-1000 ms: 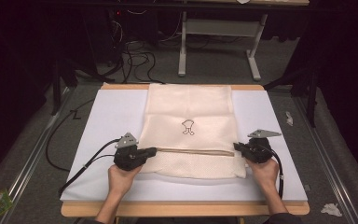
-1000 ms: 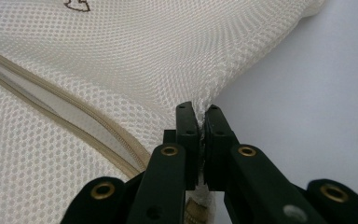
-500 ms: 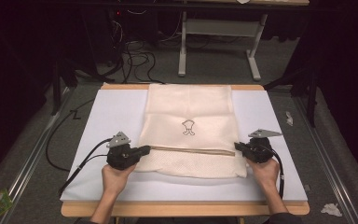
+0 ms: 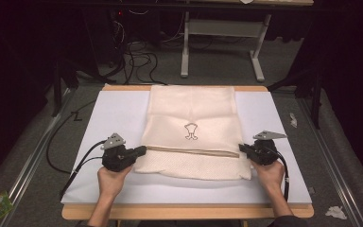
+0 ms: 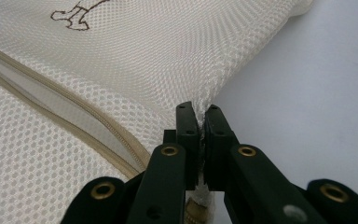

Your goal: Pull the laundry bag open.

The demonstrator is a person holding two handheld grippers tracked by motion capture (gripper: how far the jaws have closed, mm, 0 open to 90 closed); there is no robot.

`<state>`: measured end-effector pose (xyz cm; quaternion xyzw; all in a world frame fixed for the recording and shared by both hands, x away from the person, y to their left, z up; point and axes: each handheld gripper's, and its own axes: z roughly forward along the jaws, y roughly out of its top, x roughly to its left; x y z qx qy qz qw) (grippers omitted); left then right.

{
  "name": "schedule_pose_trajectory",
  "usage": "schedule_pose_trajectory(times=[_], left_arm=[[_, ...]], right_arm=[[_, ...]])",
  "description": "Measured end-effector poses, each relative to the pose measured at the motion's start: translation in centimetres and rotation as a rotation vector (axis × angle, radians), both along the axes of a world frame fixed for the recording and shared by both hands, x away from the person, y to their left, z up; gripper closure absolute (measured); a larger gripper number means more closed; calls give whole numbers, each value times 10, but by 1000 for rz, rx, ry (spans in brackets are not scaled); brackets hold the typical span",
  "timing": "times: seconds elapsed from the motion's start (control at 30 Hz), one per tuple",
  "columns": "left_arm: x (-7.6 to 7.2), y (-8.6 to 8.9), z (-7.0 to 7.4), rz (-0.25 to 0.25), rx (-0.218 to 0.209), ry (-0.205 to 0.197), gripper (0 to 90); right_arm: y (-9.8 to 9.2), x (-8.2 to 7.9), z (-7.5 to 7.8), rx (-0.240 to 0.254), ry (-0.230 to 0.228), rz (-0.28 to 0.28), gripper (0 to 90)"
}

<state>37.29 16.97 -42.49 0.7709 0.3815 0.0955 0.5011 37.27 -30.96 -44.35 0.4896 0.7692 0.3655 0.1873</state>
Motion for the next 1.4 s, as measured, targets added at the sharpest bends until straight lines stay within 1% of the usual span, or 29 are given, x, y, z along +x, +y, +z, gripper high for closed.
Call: schedule_pose_trajectory(times=[0.1, 0.17, 0.23, 0.27, 0.33, 0.37, 0.4, 0.43, 0.47, 0.53, 0.57, 0.6, 0.63, 0.67, 0.8, 0.87, 0.93, 1.03, 1.07, 1.13, 1.2, 1.23, 1.27, 1.3, 1.33, 1.4], left_arm=[[0, 3, 0, 10, -2, 1, 874], [-1, 7, 1, 19, -12, 2, 874], [0, 10, 2, 24, -14, 7, 875], [1, 12, 4, 27, -11, 8, 875], [3, 17, 6, 38, -5, 10, 875], [3, 19, 6, 41, -10, 8, 875], [2, 20, 6, 46, -13, 4, 875], [1, 21, 5, 47, -6, -1, 875], [2, 22, 3, 48, -4, 3, 875], [4, 23, 0, 54, -3, 18, 875], [4, 23, -1, 56, -4, 20, 875], [3, 24, -1, 59, -7, 20, 875], [3, 24, 0, 62, -2, 19, 875], [2, 25, 0, 60, -1, 14, 875], [1, 26, -2, 68, 26, 6, 876], [0, 29, -4, 73, 24, 17, 875], [0, 32, -4, 79, 26, 18, 875], [-2, 34, -3, 84, 29, 25, 875], [-3, 35, -4, 83, 41, 23, 875], [-4, 36, -5, 87, 47, 25, 876], [-4, 39, -7, 92, 42, 35, 876], [-4, 40, -8, 100, 48, 38, 876], [-4, 43, -9, 106, 47, 44, 876], [-4, 45, -9, 107, 38, 52, 876], [-4, 46, -9, 110, 32, 52, 876], [-4, 46, -9, 111, 44, 48, 876]], right_arm=[[0, 0, 0, -2, 1, -1, 881], [0, 0, 0, 2, 0, -7, 881], [-1, 0, 1, -2, -23, -10, 882], [-2, 2, 4, 4, -31, -16, 882], [-3, 5, 9, 10, -36, -20, 882], [-1, 6, 11, 11, -35, -19, 882], [0, 4, 12, 4, -46, -14, 882], [2, 3, 13, -5, -51, -12, 882], [4, 2, 12, -9, -53, -6, 882], [3, 5, 11, -6, -45, 0, 882], [2, 7, 10, 0, -42, -7, 882], [2, 8, 9, 9, -40, -10, 882], [2, 9, 9, 12, -38, -9, 883], [3, 10, 9, 6, -34, -8, 883], [6, 12, 9, 7, -30, -9, 883], [9, 13, 7, 6, -29, -6, 883], [10, 13, 6, 13, -24, -2, 883], [12, 15, 7, 14, -26, 3, 883], [13, 15, 8, 15, -29, 5, 883], [14, 16, 8, 15, -30, 8, 883], [16, 16, 7, 17, -25, 10, 883], [18, 17, 7, 20, -22, 8, 885], [18, 17, 6, 13, -22, 5, 885], [18, 17, 7, 12, -27, 7, 885], [18, 16, 8, 14, -29, 9, 886], [18, 14, 10, 3, -43, 9, 886]])
